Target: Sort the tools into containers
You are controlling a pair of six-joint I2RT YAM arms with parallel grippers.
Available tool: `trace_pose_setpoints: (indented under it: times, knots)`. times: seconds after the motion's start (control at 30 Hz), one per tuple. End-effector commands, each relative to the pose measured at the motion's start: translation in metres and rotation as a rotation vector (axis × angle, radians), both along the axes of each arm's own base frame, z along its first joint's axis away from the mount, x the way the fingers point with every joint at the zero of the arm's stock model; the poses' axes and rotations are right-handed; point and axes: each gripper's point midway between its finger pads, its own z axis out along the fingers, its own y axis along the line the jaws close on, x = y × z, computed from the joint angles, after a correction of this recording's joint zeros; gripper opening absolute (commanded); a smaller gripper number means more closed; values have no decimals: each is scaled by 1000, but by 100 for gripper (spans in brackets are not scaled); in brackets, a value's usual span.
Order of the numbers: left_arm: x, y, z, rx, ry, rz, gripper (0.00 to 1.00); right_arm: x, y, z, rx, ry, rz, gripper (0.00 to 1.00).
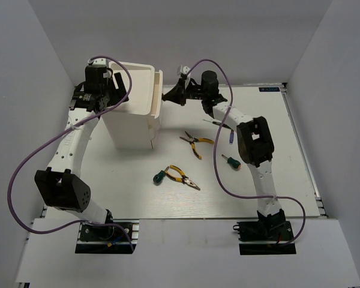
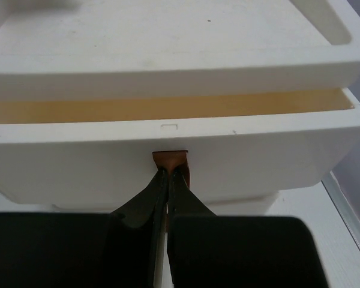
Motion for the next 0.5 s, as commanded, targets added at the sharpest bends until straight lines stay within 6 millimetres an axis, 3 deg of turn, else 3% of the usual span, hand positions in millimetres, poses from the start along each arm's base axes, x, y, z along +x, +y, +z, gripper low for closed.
trace_pose_setpoints:
  times: [0.0,0.23,0.47]
  knots:
    - [-9,5,17,0,-42,11,89,7,-26,21,6,-50,-38,0]
    - [-8,5,18,6,-51,7,89,6,-56,20,-10,-43,-73,0]
    - [-6,3,20,1,-59,-1,89,6,-95,-1,-65,-13,-125,0]
